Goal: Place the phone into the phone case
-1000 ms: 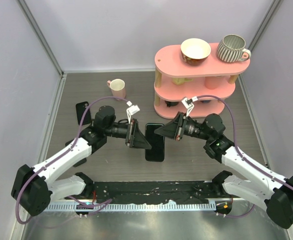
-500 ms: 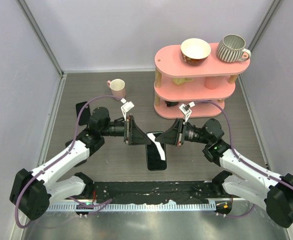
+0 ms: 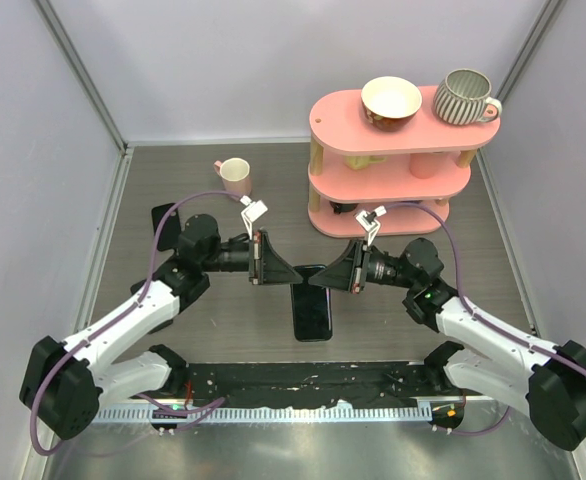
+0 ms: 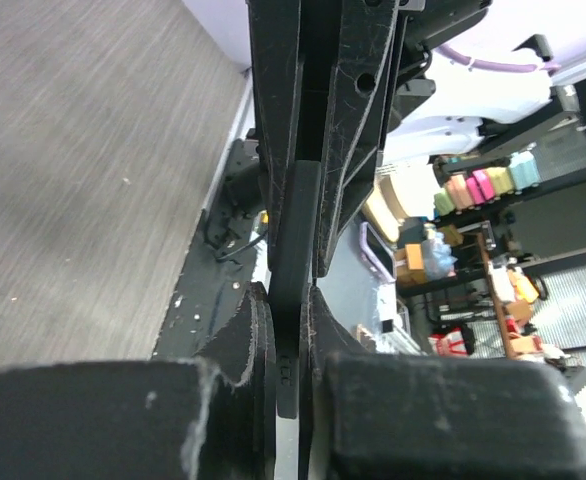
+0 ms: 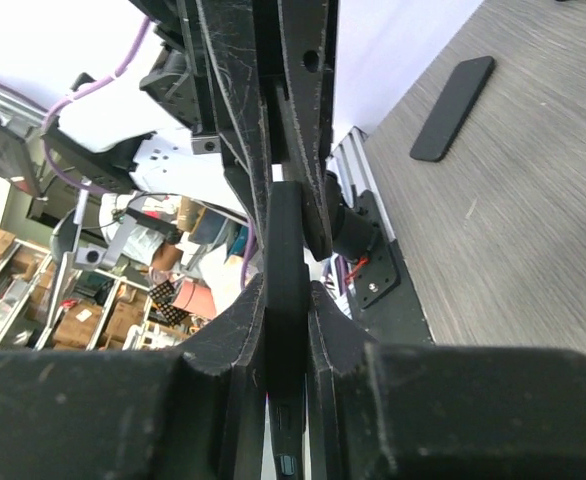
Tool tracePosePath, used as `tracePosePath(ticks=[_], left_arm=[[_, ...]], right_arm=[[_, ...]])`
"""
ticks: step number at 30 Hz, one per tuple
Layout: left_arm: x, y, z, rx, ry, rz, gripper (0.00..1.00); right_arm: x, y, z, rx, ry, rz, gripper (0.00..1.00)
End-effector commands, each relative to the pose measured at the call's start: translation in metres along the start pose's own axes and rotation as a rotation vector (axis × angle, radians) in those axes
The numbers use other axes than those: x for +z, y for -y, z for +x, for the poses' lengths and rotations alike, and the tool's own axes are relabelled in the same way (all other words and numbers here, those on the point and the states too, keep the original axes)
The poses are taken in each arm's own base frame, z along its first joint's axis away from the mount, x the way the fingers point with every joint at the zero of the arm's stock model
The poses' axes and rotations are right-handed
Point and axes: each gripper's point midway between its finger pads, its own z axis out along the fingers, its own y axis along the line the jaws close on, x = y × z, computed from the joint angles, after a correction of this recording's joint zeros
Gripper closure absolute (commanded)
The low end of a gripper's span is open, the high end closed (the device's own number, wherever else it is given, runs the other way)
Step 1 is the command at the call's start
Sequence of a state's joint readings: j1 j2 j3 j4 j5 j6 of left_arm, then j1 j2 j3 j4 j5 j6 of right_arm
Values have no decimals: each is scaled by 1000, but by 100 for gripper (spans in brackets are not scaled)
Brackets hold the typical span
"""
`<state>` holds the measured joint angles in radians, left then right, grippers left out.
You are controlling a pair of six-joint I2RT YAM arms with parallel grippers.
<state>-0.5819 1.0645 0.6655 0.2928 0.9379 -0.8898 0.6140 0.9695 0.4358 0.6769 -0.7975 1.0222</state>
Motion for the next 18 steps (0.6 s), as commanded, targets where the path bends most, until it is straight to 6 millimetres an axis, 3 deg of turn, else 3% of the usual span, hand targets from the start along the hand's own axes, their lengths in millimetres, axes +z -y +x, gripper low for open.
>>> tracePosePath(ticks=[1,3,7,11,13,14,18], left_arm=[[-3,-25,-7,72,0,-153,100],[-5,-34,1,61,-39,-197,100],[-4,-30,-1,52,-54,-184,95],[-3,-26,-4,54,-54,-174,60],[-4,-29,-8,66,-38,-207,50],[-7,-33,-6,68,-43,-236,34],[-27,-60,-19,114,35,-467,5]], right_arm=[[0,-7,-3,-58,10,-4,99],[-1,1,-2,-84,7,31,99],[-1,8,-2,-83,3,67,99],[0,8,-7,-88,28,75,99],[-1,15,-9,-90,47,100,99],[-1,18,-10,-106,53,112,99],[-4,48,-2,-98,50,213,99]])
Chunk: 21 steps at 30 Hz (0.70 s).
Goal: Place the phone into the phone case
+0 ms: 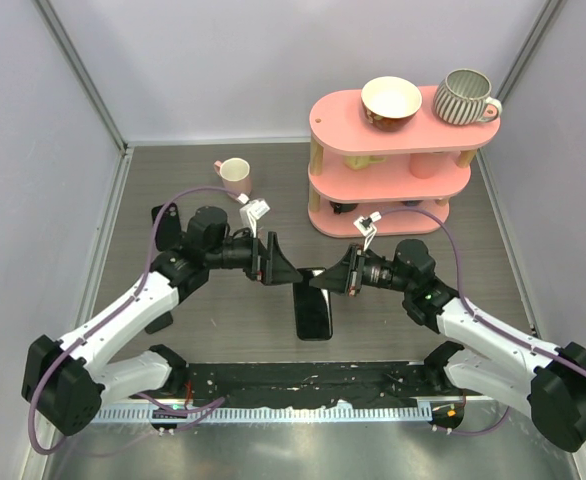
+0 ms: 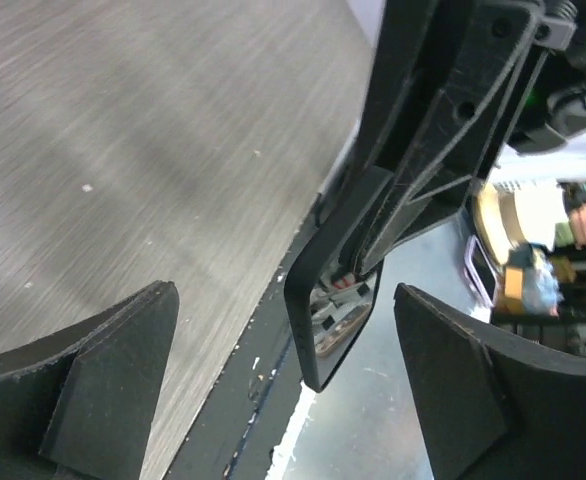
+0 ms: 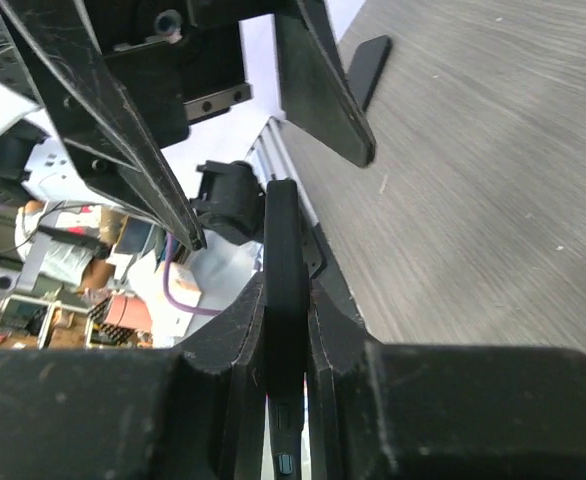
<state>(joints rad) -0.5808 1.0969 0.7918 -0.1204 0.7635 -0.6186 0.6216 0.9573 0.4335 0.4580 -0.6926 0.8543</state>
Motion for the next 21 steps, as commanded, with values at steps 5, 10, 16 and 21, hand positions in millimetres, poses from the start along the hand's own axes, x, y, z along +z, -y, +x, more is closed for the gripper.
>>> tracePosePath(ticks=[5,10,16,21], left_arm=[[-52,-59,-43,107,212,-540,0],[-96,-81,-54,161,346,-770,0],[-123,-88,-52,183,404,-873,0],[-128,-92,-49,175,403,-908,0]], right_arm=[[4,48,-18,-31,131,198,99],[15,92,-17,19,141,326,99],[41,114,-27,53,124,336,99],[41,154,-8,160,40,399,98]])
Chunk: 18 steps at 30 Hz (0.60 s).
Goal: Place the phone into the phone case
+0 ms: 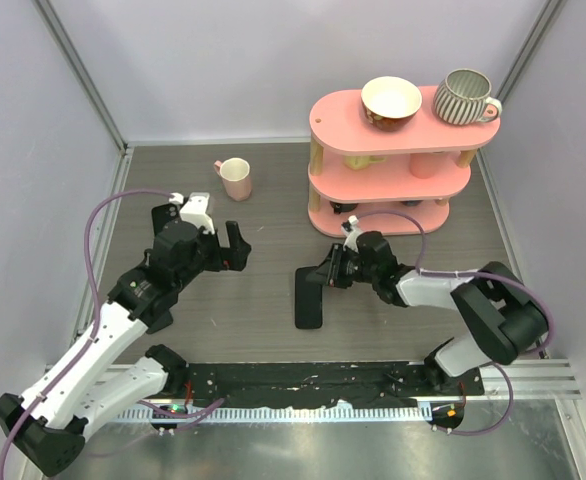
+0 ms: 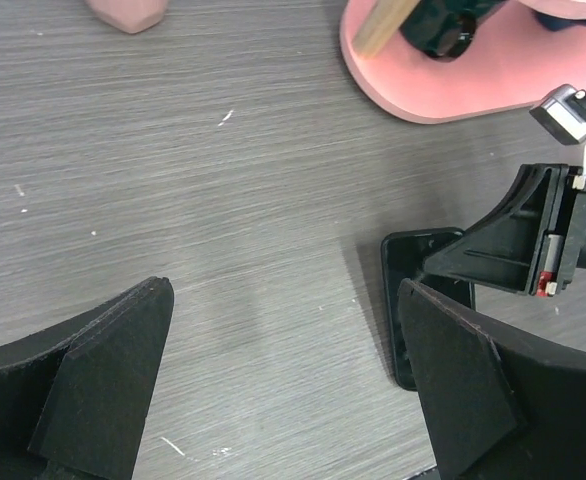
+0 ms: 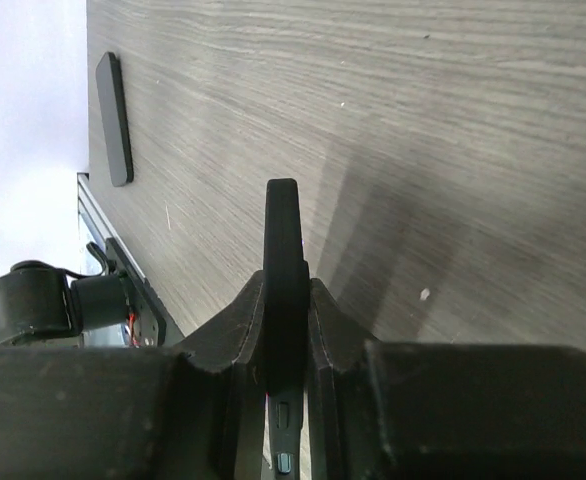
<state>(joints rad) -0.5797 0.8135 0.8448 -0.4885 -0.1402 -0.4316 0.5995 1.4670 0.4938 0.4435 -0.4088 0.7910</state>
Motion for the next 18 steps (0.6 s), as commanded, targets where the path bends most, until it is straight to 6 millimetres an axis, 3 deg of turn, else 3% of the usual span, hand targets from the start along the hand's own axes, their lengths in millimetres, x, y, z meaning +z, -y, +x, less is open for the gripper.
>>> tracePosePath(ticks=[1,5,6,9,18], left_arm=[[-1,-21,1,25,2,-105,0],[2,-23,6,31,-28,-123,0],[2,-22,5,27,-29,-119,0],[5,-21,8,24,-47,-120,0],[4,-34,10,25,-46,-187,0]], right_arm=[[5,-15,-32,4,68,-86,97],[6,9,-23,23,61,-22,86],[7,17,-19,31,45,12,78],[9,29,-23,19,45,75,72],[10,44,-27,16,17,133,66]])
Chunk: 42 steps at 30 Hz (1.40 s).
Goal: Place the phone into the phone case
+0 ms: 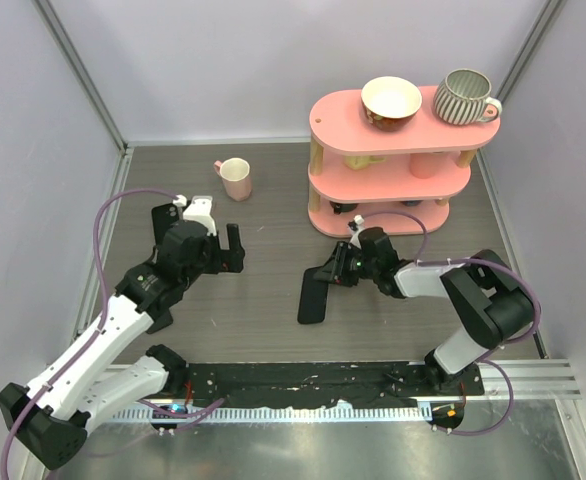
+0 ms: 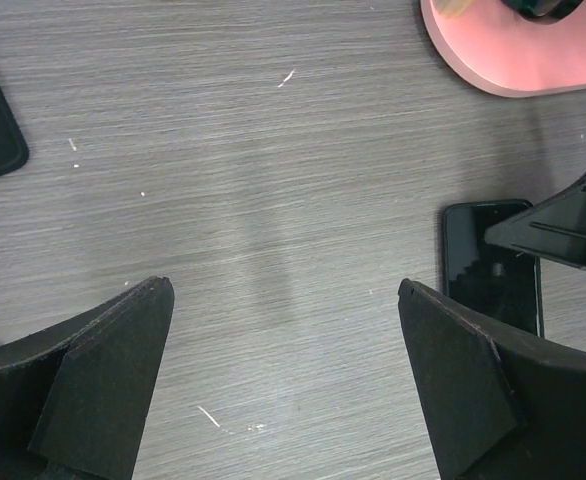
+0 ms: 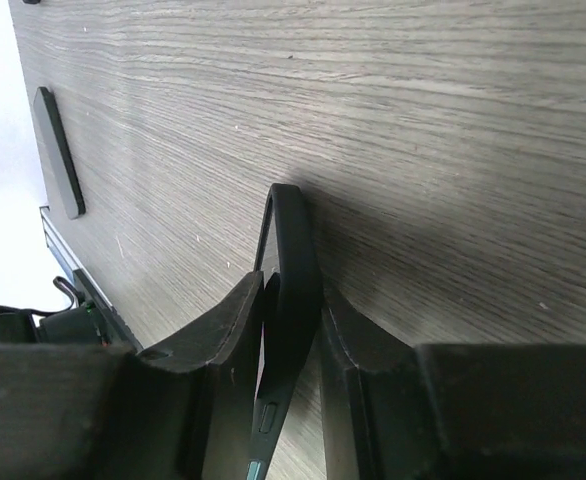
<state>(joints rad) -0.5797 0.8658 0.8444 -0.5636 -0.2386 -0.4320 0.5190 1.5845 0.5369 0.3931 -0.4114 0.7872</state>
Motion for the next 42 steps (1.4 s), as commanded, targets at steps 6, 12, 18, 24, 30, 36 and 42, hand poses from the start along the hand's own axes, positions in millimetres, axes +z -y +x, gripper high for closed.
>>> tracePosePath(ticks=[6,12,18,24,30,36,42], left_arm=[[1,-9,-5,-2,7,-57,0],[3,-12,-5,-1,6,-78,0],[6,-25,-3,-34,14,-157,0],[27,-63,13,-119,-89,-387,0],[50,-120,16,-392,-177,-494,0],[56,-196,15,-713,-76,-697,2],[88,-250,-13,-786,26,-748,14]], right_arm=[[-6,5,-30,-98,43,60,59],[-13,11,-32,-125,36,103,58],[-28,19,-39,-148,50,179,53],[-72,-6,-36,-187,128,163,23],[-115,-26,-37,-241,242,121,11],[-126,-45,-27,-248,238,20,11],[-122,-53,-26,-287,195,-8,11]])
